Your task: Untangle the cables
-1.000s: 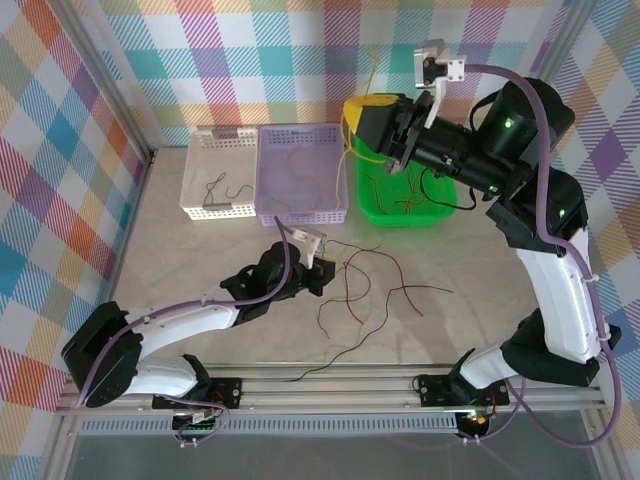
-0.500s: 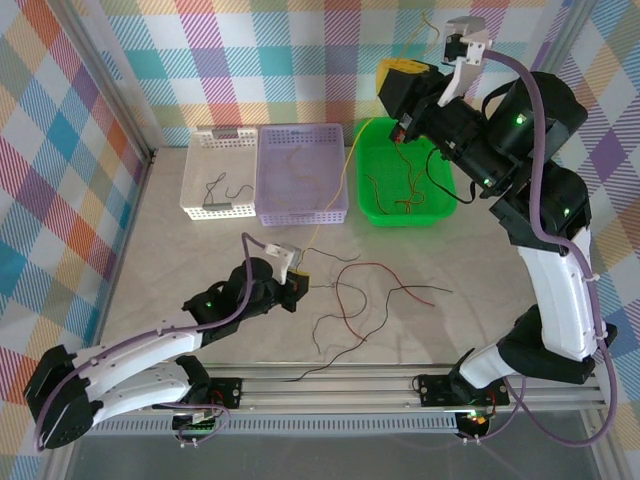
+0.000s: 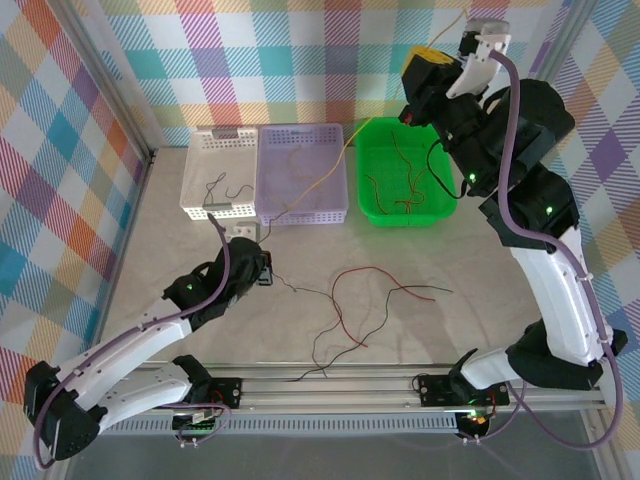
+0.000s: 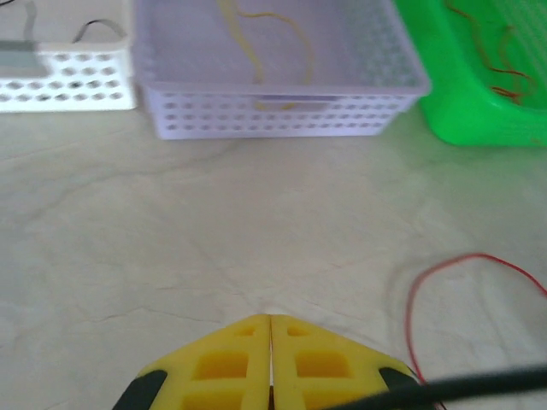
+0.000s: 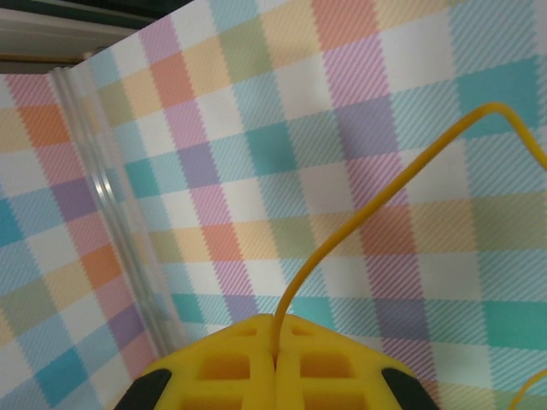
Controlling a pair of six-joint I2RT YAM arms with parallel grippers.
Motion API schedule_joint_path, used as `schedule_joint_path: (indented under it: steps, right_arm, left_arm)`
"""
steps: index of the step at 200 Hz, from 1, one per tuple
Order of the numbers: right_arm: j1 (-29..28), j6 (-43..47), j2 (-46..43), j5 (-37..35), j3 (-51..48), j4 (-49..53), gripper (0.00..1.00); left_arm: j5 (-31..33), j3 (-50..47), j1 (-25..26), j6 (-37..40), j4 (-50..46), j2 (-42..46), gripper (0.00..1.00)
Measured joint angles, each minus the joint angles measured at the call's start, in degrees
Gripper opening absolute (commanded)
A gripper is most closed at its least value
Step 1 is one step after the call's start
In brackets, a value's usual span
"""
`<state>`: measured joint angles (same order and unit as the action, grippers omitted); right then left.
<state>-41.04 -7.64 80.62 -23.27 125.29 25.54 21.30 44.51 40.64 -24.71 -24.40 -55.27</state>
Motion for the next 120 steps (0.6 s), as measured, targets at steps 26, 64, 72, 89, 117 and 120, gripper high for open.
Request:
schedule_joint_path:
  steps: [26,64,72,89,117,120]
  right_arm:
    - [0.98,0.07,-1.22,-1.62,-1.01,-2.32,0.0]
    - [1.9,-0.02,-2.69,-2.75,-2.29,-5.05,0.0]
    - [2.08,-0.04,-2.45,-2.49,-1.7,-4.9,0.0]
    - [2.34,-0.04,-0.81,-0.87,0.66,-4.57,0.0]
    - [3.13,-0.02,2.01,2.36,2.01,-4.42,0.0]
    - [3.26,-0.02,2.36,2.6,2.08,-4.39,0.0]
  left_arm:
    - [-0.22,1.18,-4.57,-1.7,-4.0,-3.15,0.0]
    - [-1.64,6.36,-9.07,-2.97,-8.79,-7.5,0.0]
    - [-2.23,7.06,-9.66,-3.15,-9.22,-7.89,0.0]
    - [-3.23,8.76,-10.16,-3.21,-10.91,-8.2,0.0]
    - [-5.11,15.13,-10.51,-2.12,-13.44,-9.31,0.0]
    - [-5.35,15.8,-10.58,-1.75,-13.44,-9.42,0.0]
